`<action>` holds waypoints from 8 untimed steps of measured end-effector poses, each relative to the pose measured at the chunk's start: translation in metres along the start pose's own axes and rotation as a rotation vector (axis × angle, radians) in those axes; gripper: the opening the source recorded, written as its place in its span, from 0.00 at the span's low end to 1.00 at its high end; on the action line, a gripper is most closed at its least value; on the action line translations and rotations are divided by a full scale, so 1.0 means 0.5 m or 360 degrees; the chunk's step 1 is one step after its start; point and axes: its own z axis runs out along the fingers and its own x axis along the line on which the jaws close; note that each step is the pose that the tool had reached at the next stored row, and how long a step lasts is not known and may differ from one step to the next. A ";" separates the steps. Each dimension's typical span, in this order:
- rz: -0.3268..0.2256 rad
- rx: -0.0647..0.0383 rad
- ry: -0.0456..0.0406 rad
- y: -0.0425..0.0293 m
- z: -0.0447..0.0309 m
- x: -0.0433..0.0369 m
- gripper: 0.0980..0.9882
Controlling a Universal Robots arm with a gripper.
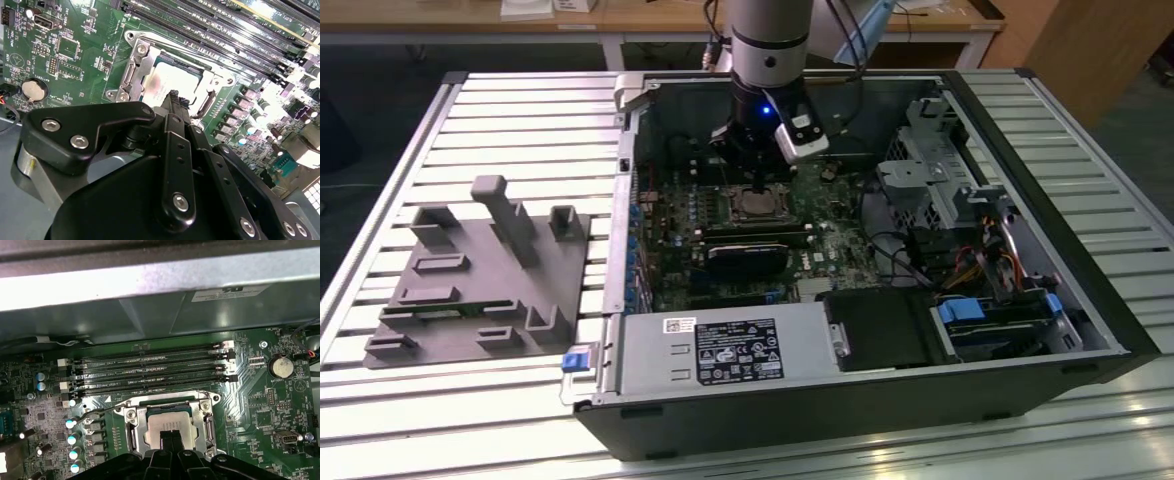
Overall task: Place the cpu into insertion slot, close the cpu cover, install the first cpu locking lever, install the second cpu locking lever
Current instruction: 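Install the first cpu locking lever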
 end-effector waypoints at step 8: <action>0.0000 0.0000 0.0000 -0.001 0.000 0.005 0.01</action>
